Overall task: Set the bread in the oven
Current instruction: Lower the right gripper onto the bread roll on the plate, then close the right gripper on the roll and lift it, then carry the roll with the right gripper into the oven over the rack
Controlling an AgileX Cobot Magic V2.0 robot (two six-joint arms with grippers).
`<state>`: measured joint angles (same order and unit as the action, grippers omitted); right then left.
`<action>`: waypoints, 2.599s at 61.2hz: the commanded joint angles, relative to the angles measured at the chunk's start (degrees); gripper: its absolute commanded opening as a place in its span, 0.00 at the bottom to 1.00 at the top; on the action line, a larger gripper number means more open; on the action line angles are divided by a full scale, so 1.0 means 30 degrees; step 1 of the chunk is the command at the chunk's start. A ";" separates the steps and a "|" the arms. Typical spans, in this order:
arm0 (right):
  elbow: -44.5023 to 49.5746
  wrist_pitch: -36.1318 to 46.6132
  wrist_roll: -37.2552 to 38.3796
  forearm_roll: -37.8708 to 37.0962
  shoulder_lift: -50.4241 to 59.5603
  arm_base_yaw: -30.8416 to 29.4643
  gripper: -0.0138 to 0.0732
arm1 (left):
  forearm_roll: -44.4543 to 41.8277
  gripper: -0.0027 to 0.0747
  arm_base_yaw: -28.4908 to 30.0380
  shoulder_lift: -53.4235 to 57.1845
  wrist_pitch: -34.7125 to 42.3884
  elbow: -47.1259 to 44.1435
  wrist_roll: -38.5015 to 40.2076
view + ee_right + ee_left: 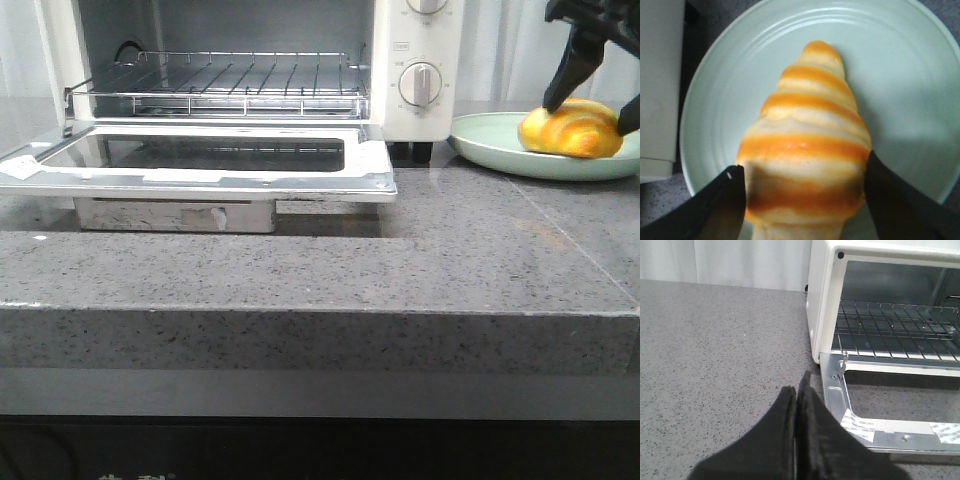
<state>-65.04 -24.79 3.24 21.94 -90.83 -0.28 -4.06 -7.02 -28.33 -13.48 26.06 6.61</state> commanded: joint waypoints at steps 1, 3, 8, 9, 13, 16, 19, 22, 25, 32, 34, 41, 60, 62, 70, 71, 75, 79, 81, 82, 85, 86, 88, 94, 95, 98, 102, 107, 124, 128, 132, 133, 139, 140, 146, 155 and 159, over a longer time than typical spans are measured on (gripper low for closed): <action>-0.0703 0.0635 -0.0030 0.0233 0.0404 -0.0140 0.76 | 0.0007 0.01 0.0030 -0.0081 0.1454 0.0567 0.0190; -0.0703 0.0547 -0.0030 0.0233 0.0340 -0.0140 0.75 | 0.0007 0.01 0.0030 -0.0081 0.1454 0.0567 0.0190; -0.0703 0.0450 -0.0048 0.0233 0.0324 -0.0140 0.71 | 0.0007 0.01 0.0030 -0.0081 0.1454 0.0567 0.0190; -0.0703 0.0450 -0.0048 0.0233 0.0324 -0.0140 0.69 | 0.0007 0.01 0.0030 -0.0081 0.1454 0.0567 0.0190; -0.0703 0.0473 -0.0048 0.0233 0.0324 -0.0140 0.60 | 0.0007 0.01 0.0030 -0.0081 0.1454 0.0567 0.0190; -0.0703 0.0449 -0.0048 0.0233 0.0324 -0.0140 0.51 | 0.0007 0.01 0.0030 -0.0081 0.1454 0.0567 0.0190; -0.0703 0.0449 -0.0048 0.0233 0.0324 -0.0140 0.44 | 0.0007 0.01 0.0030 -0.0081 0.1454 0.0567 0.0190; -0.0703 0.0449 -0.0048 0.0233 0.0324 -0.0140 0.37 | 0.0007 0.01 0.0030 -0.0081 0.1454 0.0567 0.0190; -0.0703 0.0449 -0.0048 0.0233 0.0341 -0.0140 0.32 | 0.0007 0.01 0.0030 -0.0081 0.1454 0.0567 0.0190; -0.0703 0.0449 -0.0048 0.0233 0.0521 -0.0140 0.29 | 0.0007 0.01 0.0030 -0.0081 0.1454 0.0567 0.0190; -0.0703 0.0449 -0.0048 0.0233 0.0663 -0.0140 0.29 | 0.0007 0.01 0.0030 -0.0081 0.1454 0.0567 0.0190; -0.0703 0.0454 -0.0048 -0.0065 0.1720 -0.0140 0.29 | 0.0007 0.01 0.0030 -0.0081 0.1454 0.0567 0.0190; 0.0048 -0.0444 -0.0083 -0.1457 0.6454 -0.0140 0.29 | 0.0007 0.01 0.0030 -0.0081 0.1454 0.0567 0.0190; 0.0363 -0.0534 -0.0136 -0.1457 0.7081 -0.0121 0.29 | 0.0007 0.01 0.0030 -0.0081 0.1454 0.0567 0.0190; 0.2284 -0.0822 -0.0926 -0.1457 0.9319 0.0270 0.29 | 0.0007 0.01 0.0030 -0.0081 0.1454 0.0567 0.0190; 0.2534 -0.0822 -0.1079 -0.1457 0.9710 0.0426 0.29 | 0.0007 0.01 0.0030 -0.0081 0.1454 0.0567 0.0190; 0.3615 -0.0754 -0.1473 -0.1435 1.0729 0.0982 0.29 | 0.0007 0.01 0.0030 -0.0081 0.1454 0.0567 0.0190; 0.4404 -0.0716 -0.1535 -0.1392 1.1698 0.1847 0.29 | 0.0007 0.01 0.0030 -0.0081 0.1454 0.0567 0.0190; 0.4638 -0.0662 -0.1535 -0.1346 1.1903 0.2286 0.29 | 0.0007 0.01 0.0030 -0.0081 0.1454 0.0567 0.0190; 0.4744 -0.0626 -0.1535 -0.1306 1.2053 0.2640 0.29 | 0.0007 0.01 0.0030 -0.0081 0.1454 0.0567 0.0190; 0.4822 -0.0604 -0.1535 -0.1121 1.2151 0.3392 0.29 | 0.0007 0.01 0.0030 -0.0081 0.1454 0.0567 0.0190; 0.4822 -0.0579 -0.1535 -0.1066 1.2151 0.3654 0.29 | 0.0007 0.01 0.0030 -0.0081 0.1454 0.0567 0.0190; 0.4798 -0.0420 -0.1535 -0.0892 1.2102 0.4343 0.29 | 0.0007 0.01 0.0030 -0.0081 0.1454 0.0567 0.0190; 0.4798 0.0814 -0.1535 -0.0234 1.1623 0.6272 0.29 | 0.0007 0.01 0.0030 -0.0081 0.1454 0.0567 0.0190; 0.4798 0.1096 -0.1535 -0.0180 1.1438 0.6577 0.29 | 0.0007 0.01 0.0030 -0.0081 0.1454 0.0567 0.0190; 0.4726 0.2264 -0.1535 0.0050 1.0984 0.7636 0.29 | 0.0007 0.01 0.0030 -0.0081 0.1454 0.0567 0.0190; 0.4441 0.3658 -0.1535 0.0208 1.0167 0.8738 0.29 | 0.0007 0.01 0.0030 -0.0081 0.1454 0.0567 0.0190; 0.3724 0.5349 -0.1535 0.0382 0.8635 0.9919 0.29 | 0.0007 0.01 0.0030 -0.0081 0.1454 0.0567 0.0190; -0.0662 0.6683 -0.1535 0.3219 0.2816 1.0457 0.29 | 0.0007 0.01 0.0030 -0.0081 0.1454 0.0567 0.0190; -0.1604 0.6766 -0.1535 0.3436 0.1524 1.0457 0.29 | 0.0007 0.01 0.0030 -0.0081 0.1454 0.0567 0.0190; -0.2426 0.7015 -0.1535 0.3723 0.0534 1.0457 0.29 | 0.0007 0.01 0.0030 -0.0081 0.1454 0.0567 0.0190; -0.2678 0.7099 -0.1535 0.3753 0.0339 1.0457 0.29 | 0.0007 0.01 0.0030 -0.0081 0.1454 0.0567 0.0190; -0.3683 0.7641 -0.1535 0.3773 -0.0785 1.0457 0.29 | 0.0007 0.01 0.0030 -0.0081 0.1454 0.0567 0.0190; -0.3832 0.7703 -0.1535 0.3773 -0.0916 1.0457 0.29 | 0.0007 0.01 0.0030 -0.0081 0.1454 0.0567 0.0190; -0.4585 0.8262 -0.1535 0.3787 -0.1569 1.0457 0.29 | 0.0007 0.01 0.0030 -0.0081 0.1454 0.0567 0.0190; -0.5011 0.8677 -0.1535 0.3809 -0.2016 1.0457 0.36 | 0.0007 0.01 0.0030 -0.0081 0.1454 0.0567 0.0190; -0.5011 0.8849 -0.1535 0.3809 -0.2116 1.0434 0.43 | 0.0007 0.01 0.0030 -0.0081 0.1454 0.0567 0.0190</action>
<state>-77.73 -3.21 -0.78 32.99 -99.44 30.96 -4.10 -7.02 -28.33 -13.48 26.06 6.61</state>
